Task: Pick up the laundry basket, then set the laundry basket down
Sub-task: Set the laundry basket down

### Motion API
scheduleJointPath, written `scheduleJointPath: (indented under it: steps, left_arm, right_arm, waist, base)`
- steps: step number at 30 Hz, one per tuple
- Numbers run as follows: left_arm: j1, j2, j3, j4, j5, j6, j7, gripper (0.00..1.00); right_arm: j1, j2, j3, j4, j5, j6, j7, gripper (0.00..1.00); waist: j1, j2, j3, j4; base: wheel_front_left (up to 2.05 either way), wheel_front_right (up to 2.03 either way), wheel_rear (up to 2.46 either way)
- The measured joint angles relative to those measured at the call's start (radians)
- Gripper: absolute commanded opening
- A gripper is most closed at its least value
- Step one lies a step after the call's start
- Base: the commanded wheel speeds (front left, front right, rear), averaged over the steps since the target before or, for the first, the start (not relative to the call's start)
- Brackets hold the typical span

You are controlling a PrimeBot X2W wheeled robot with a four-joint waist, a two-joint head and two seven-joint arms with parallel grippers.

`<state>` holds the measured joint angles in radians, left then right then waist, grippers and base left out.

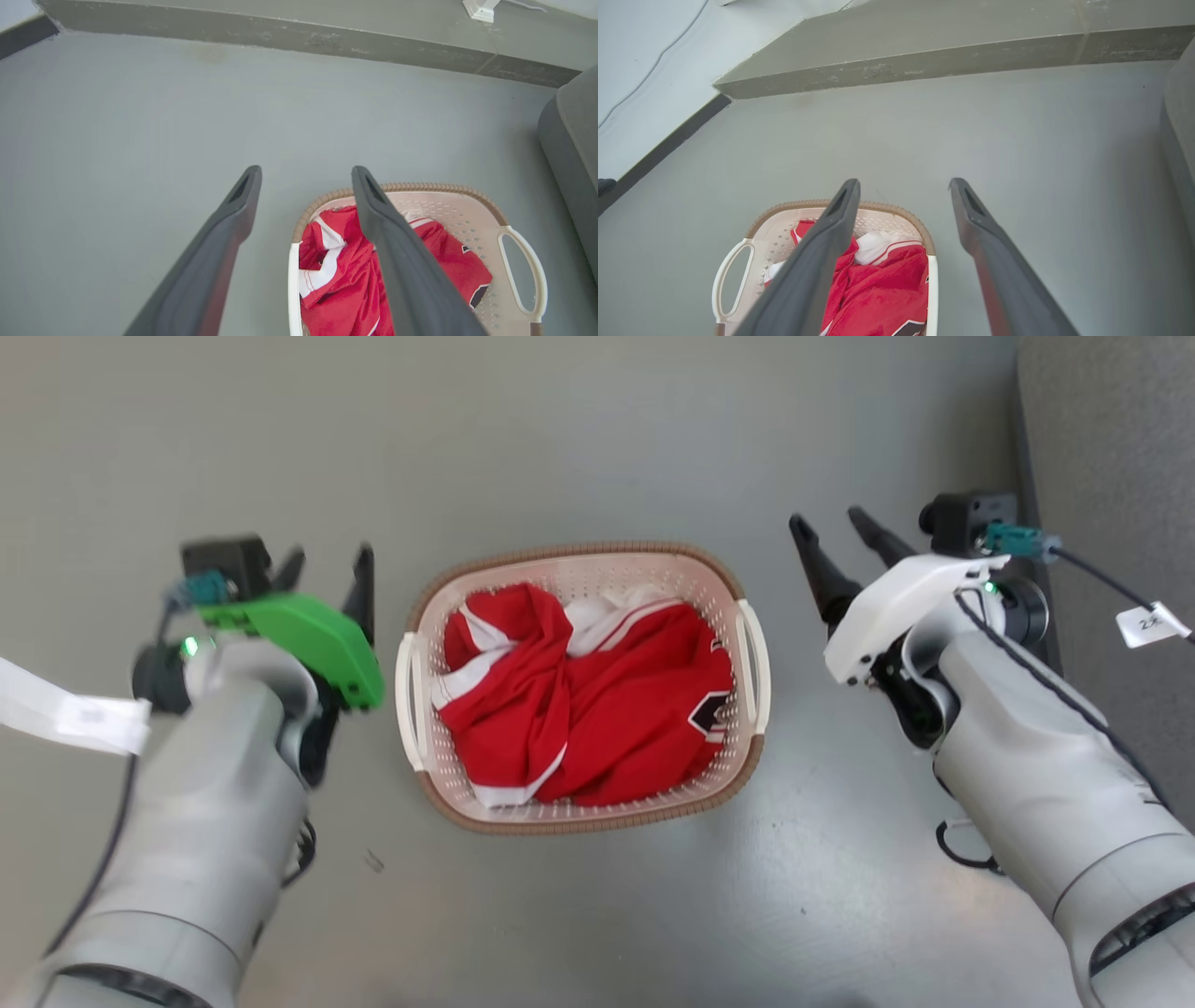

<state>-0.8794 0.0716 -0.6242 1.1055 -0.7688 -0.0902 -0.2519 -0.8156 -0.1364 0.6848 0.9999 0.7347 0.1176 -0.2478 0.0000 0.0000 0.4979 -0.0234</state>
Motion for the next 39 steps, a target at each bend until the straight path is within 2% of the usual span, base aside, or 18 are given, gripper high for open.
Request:
scheduleJointPath:
  steps: [6,14,18,27,32,39]
  left_arm:
    - [-0.001,0.041,0.044,-0.15,0.061,0.034,0.0,1.0]
    - [0.039,0.067,0.101,-0.312,0.125,0.075,0.0,1.0]
    - [0.091,0.072,0.129,-0.396,0.164,0.105,0.0,1.0]
    - [0.228,0.087,0.158,-0.552,0.236,0.145,-0.001,1.0]
    - [0.3,0.088,0.171,-0.626,0.254,0.156,-0.001,1.0]
    - [0.409,0.103,0.192,-0.71,0.293,0.178,-0.001,1.0]
  right_arm:
    - [0.012,-0.027,-0.059,-0.106,-0.034,-0.033,-0.001,1.0]
    - [0.05,-0.048,-0.134,-0.252,-0.1,-0.076,-0.003,1.0]
    - [0.081,-0.057,-0.188,-0.336,-0.139,-0.111,-0.004,1.0]
    - [0.19,-0.063,-0.264,-0.495,-0.222,-0.163,-0.007,1.0]
    - [0.271,-0.072,-0.291,-0.56,-0.264,-0.181,-0.007,1.0]
    - [0.381,-0.072,-0.303,-0.624,-0.305,-0.19,-0.007,1.0]
  waist:
    - [0.0,0.0,-0.048,0.001]
    - [0.0,0.0,-0.096,0.002]
    - [0.0,0.0,-0.124,0.001]
    - [0.0,0.0,-0.188,-0.008]
    - [0.0,0.0,-0.225,-0.009]
    - [0.0,0.0,-0.278,-0.011]
  base:
    - [0.0,0.0,0.0]
    - [0.0,0.0,0.0]
    - [0.0,0.0,0.0]
    - [0.0,0.0,0.0]
    - [0.0,0.0,0.0]
    - [0.0,0.0,0.0]
